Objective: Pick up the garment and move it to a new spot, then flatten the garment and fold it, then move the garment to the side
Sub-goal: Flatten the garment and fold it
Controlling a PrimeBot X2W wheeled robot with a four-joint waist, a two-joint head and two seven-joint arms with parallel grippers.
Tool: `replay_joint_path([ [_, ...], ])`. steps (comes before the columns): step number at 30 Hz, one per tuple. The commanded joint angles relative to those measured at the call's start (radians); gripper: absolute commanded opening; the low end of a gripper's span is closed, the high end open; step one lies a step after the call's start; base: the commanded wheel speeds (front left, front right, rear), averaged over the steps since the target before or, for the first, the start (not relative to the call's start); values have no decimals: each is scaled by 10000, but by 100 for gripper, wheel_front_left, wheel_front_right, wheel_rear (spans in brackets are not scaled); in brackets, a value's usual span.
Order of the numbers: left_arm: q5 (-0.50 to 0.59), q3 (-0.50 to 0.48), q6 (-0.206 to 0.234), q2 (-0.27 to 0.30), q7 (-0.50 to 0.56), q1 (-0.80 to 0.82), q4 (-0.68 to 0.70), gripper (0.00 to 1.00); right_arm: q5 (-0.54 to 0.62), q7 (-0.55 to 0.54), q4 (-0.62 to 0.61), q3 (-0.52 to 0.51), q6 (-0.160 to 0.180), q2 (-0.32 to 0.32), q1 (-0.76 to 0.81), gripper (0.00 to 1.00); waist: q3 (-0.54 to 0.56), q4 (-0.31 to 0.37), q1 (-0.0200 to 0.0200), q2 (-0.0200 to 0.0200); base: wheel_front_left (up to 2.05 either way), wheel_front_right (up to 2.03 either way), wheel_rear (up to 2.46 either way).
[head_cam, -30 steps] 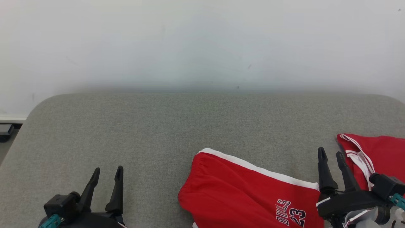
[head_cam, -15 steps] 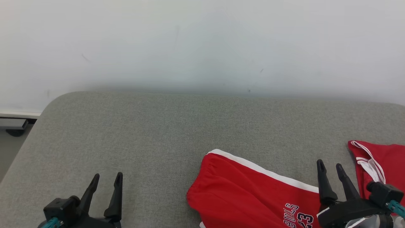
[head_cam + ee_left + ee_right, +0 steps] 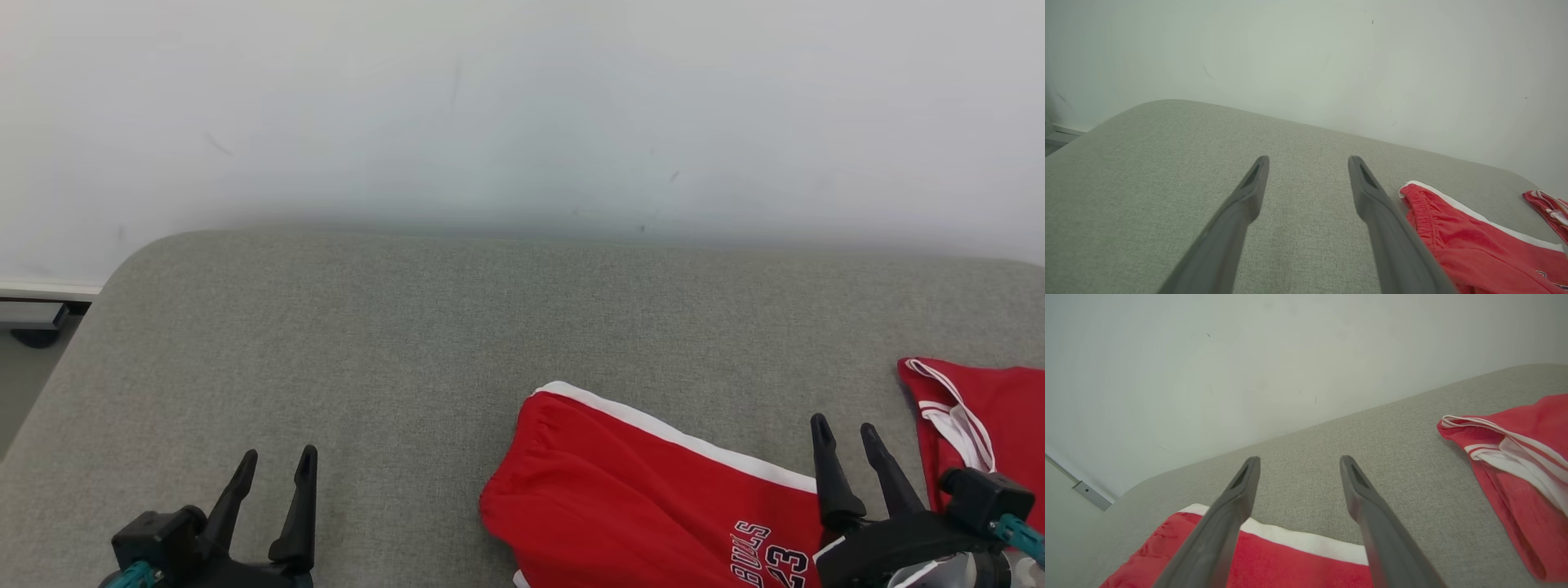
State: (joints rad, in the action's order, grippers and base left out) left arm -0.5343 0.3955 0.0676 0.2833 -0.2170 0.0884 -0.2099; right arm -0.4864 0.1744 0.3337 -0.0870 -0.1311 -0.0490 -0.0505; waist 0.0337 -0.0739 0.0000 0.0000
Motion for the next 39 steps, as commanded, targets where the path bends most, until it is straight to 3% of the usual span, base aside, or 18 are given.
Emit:
replay_joint_path([
  [1,-77,-18,5,71,25,14,7,100,-52,-36,-19,27,10,-33,-28,100,-18,25,0,0,0,0,0],
  [12,-187,37,44,19,83,158,98,100,2,-140,-10,204,10,-33,-197,100,-85,229,0,0,0,0,0],
  [18,-34,323,49,23,844,818,238,100,356,-876,207,-554,10,-36,-450,100,-108,274,0,0,0,0,0],
  [24,-38,750,154,-10,2352,1512,228,100,524,-2351,320,-1244,10,-22,-844,100,-137,423,0,0,0,0,0],
  [28,-194,1089,357,-157,4002,2182,199,100,740,-3950,86,-1529,10,-33,-1042,100,-285,539,0,0,0,0,0],
  [34,-307,1634,541,-483,6335,3343,82,100,1142,-6260,-846,-1223,10,-37,-1094,100,-589,814,0,0,0,0,0],
  [39,-7,2147,661,-733,7592,4465,-117,100,1557,-7937,-1589,-1161,10,-34,-870,100,-924,1003,0,0,0,0,0],
])
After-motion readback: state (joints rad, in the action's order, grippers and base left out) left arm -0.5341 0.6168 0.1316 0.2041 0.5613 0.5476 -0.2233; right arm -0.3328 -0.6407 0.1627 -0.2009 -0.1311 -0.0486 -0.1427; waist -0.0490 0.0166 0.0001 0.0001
